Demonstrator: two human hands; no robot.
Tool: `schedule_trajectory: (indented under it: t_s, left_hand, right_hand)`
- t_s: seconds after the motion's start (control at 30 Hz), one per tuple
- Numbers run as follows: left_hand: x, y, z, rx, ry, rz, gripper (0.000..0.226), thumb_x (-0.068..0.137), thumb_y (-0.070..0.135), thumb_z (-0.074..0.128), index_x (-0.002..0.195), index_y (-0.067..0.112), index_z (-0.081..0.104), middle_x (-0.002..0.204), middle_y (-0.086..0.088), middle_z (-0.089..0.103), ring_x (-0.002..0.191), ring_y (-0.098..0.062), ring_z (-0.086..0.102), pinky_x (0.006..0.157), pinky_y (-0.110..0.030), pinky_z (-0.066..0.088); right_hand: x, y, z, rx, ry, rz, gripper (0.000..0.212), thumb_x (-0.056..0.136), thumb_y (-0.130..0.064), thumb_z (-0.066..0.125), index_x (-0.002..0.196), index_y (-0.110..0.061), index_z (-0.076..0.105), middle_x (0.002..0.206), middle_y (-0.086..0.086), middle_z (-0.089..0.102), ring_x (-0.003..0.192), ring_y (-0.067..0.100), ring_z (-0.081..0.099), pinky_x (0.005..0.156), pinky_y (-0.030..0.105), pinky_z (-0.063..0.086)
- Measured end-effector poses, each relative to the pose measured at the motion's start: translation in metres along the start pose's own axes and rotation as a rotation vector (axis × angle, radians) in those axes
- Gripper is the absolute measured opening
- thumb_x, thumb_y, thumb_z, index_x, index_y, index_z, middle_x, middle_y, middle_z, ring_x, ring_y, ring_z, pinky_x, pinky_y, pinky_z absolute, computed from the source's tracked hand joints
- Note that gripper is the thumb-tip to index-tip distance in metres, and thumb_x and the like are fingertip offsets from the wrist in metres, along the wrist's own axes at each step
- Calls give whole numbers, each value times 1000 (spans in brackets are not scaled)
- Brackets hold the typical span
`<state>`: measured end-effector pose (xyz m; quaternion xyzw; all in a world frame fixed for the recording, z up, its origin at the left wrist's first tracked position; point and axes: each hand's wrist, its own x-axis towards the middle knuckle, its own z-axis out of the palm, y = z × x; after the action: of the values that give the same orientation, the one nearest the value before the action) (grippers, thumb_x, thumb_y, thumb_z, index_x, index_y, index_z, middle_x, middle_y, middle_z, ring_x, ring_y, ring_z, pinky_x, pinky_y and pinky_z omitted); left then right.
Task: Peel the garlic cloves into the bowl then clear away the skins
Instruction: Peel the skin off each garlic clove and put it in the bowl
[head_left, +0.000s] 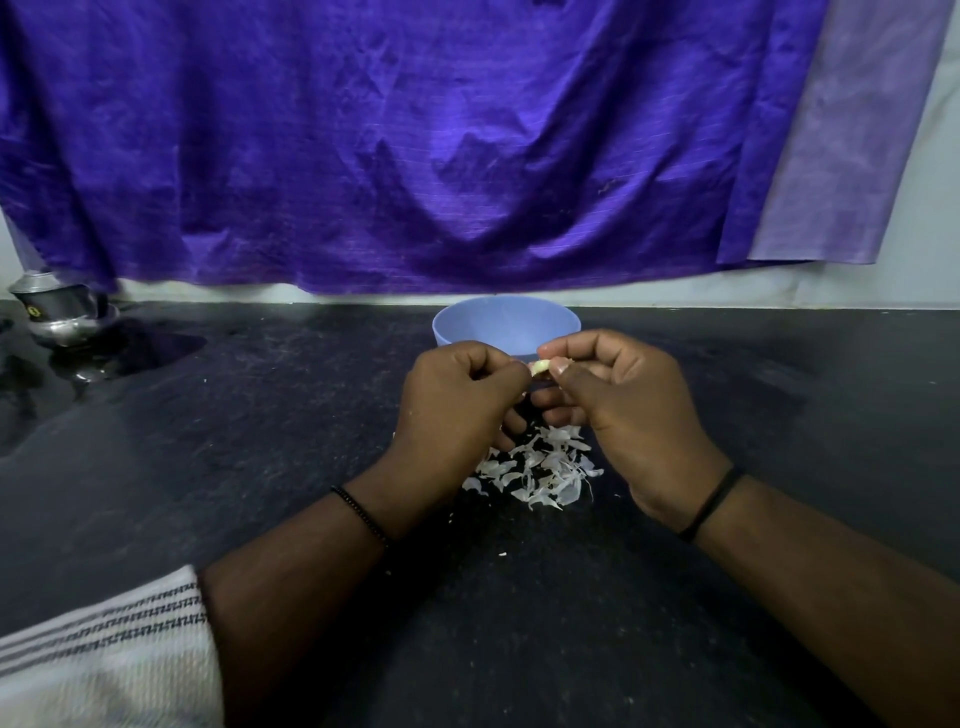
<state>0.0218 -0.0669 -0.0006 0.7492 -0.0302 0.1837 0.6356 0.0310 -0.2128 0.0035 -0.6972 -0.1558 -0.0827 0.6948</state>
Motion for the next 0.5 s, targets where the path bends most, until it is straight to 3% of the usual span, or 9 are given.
schedule_trajectory:
  t_s: [0.1,0.33,0.5]
  left_hand:
    - [0,2,-1,-11,-26,2,17,90,15,69,80,1,69,65,-17,67,53,-28,63,46,-30,51]
    - [-1,4,-3,-7,-63,-1,9,90,5,67,84,-1,69,68,-18,68,52,-23,61,43,-27,50]
    - [1,3,-3,-2,-69,17,10,90,5,66,82,0,68,67,-21,67,51,-22,61,43,-27,49]
  right_hand:
    - [1,2,-1,-36,-7,-31,14,96,-3,60,96,-12,71,82,6,76,71,17,72,64,28,59]
    - [1,4,-1,-81,-17,-65,13,96,-4,60,99,-11,70,83,4,76,72,15,73,64,25,57]
    - [0,1,-1,-51,-38,-35,8,93,-6,64,97,-10,71,83,6,76,76,20,74,69,32,61]
